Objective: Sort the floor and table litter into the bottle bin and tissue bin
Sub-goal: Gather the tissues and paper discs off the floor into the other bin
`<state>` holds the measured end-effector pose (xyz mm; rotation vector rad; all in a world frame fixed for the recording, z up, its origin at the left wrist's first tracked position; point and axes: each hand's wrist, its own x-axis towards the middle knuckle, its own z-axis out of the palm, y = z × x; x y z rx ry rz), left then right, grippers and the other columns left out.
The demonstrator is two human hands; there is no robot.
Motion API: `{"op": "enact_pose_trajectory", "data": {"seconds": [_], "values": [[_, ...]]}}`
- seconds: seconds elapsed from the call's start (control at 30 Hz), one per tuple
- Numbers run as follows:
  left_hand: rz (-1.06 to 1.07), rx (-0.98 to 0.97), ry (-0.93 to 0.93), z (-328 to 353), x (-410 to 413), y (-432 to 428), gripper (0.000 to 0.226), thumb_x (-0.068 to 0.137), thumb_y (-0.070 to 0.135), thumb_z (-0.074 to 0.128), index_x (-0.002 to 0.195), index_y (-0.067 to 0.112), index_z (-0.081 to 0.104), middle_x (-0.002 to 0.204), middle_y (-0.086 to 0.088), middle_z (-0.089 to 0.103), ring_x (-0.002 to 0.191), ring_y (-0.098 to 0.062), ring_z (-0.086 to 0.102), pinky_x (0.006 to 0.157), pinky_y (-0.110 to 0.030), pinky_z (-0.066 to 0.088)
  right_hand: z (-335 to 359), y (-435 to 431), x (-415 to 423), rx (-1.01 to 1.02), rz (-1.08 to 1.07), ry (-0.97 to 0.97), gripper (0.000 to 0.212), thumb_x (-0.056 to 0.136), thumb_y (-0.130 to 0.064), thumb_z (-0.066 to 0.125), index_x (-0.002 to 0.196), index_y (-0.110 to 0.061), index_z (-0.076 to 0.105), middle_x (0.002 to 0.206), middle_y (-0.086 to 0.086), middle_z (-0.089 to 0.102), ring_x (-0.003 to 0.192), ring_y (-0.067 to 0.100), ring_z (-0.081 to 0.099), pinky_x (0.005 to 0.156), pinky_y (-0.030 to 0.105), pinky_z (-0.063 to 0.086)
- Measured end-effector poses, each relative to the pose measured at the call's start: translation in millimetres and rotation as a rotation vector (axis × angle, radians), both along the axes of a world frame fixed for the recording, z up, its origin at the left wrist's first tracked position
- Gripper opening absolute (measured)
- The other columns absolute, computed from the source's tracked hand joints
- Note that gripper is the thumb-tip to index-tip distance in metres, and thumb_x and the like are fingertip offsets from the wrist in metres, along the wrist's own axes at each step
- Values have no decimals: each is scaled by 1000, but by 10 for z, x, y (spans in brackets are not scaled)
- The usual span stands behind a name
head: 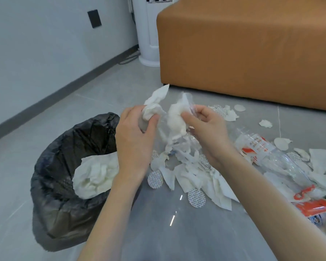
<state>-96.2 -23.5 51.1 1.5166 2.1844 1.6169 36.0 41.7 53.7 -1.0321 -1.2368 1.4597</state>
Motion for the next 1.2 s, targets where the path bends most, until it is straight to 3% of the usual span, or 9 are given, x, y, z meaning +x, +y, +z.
{"op": "enact_pose_trajectory", "data": {"seconds": [0.27, 0.37, 0.47, 0.6, 0.67, 0.73, 0.9, 1.07, 1.2], "values": [[193, -77, -22, 158, -807, -384, 20, 93, 36, 50, 105, 23, 60, 96, 6, 60, 89, -13, 54, 73, -26, 38, 337, -208, -1015, -397, 435, 298, 19, 93, -3, 55, 111, 0, 58, 91, 10, 68, 73, 14, 65, 63, 21, 56], [246, -114, -89, 100, -987, -513, 16, 94, 31, 50, 100, 19, 58, 89, 6, 57, 87, -17, 54, 68, -29, 39, 243, -359, -1293, -417, 458, 251, 9, 91, 3, 54, 93, -5, 57, 81, 10, 64, 67, 17, 58, 64, 26, 48], [297, -318, -80, -25, -1120, -602, 26, 95, 34, 47, 115, 19, 56, 104, 0, 60, 95, -20, 54, 72, -30, 36, 34, -441, -1386, -350, 481, 92, 14, 91, 4, 53, 86, -7, 61, 86, 11, 61, 72, 20, 53, 65, 27, 45], [245, -551, -102, -203, -1189, -648, 36, 96, 34, 45, 131, 26, 50, 129, -3, 58, 116, -22, 53, 86, -33, 41, -190, -424, -1312, -142, 476, -255, 34, 91, -12, 60, 124, -15, 60, 117, -6, 63, 99, 7, 60, 94, 30, 51], [231, -563, -93, -230, -1163, -647, 37, 97, 32, 46, 133, 27, 49, 132, -2, 56, 119, -22, 52, 91, -35, 42, -204, -389, -1260, -86, 452, -301, 36, 90, -13, 60, 126, -19, 59, 127, -6, 59, 115, 9, 56, 99, 32, 48], [223, -526, -68, -223, -1114, -632, 36, 97, 31, 46, 133, 27, 50, 131, -1, 56, 117, -21, 53, 91, -36, 43, -190, -347, -1194, -76, 400, -277, 32, 91, -11, 59, 121, -20, 62, 123, -5, 61, 117, 10, 55, 103, 33, 45], [162, -461, 7, -194, -992, -482, 35, 97, 32, 47, 132, 29, 49, 131, 5, 55, 116, -19, 54, 93, -39, 46, -236, -234, -902, -30, 252, -233, 24, 90, -6, 56, 104, -22, 69, 111, -3, 67, 106, 10, 62, 99, 32, 49], [42, -627, 101, -266, -894, -167, 45, 93, 36, 54, 137, 28, 44, 132, -1, 53, 118, -21, 52, 89, -34, 42, -414, -191, -640, -62, 147, -232, 23, 88, -1, 56, 99, -17, 68, 110, 3, 67, 99, 14, 63, 87, 26, 51], [30, -664, 133, -407, -880, 45, 45, 89, 35, 61, 131, 25, 49, 121, 0, 61, 111, -19, 56, 82, -32, 44, -540, -222, -586, -88, 152, -237, 23, 89, -1, 57, 98, -20, 66, 109, 0, 67, 101, 14, 62, 90, 29, 51]]}}
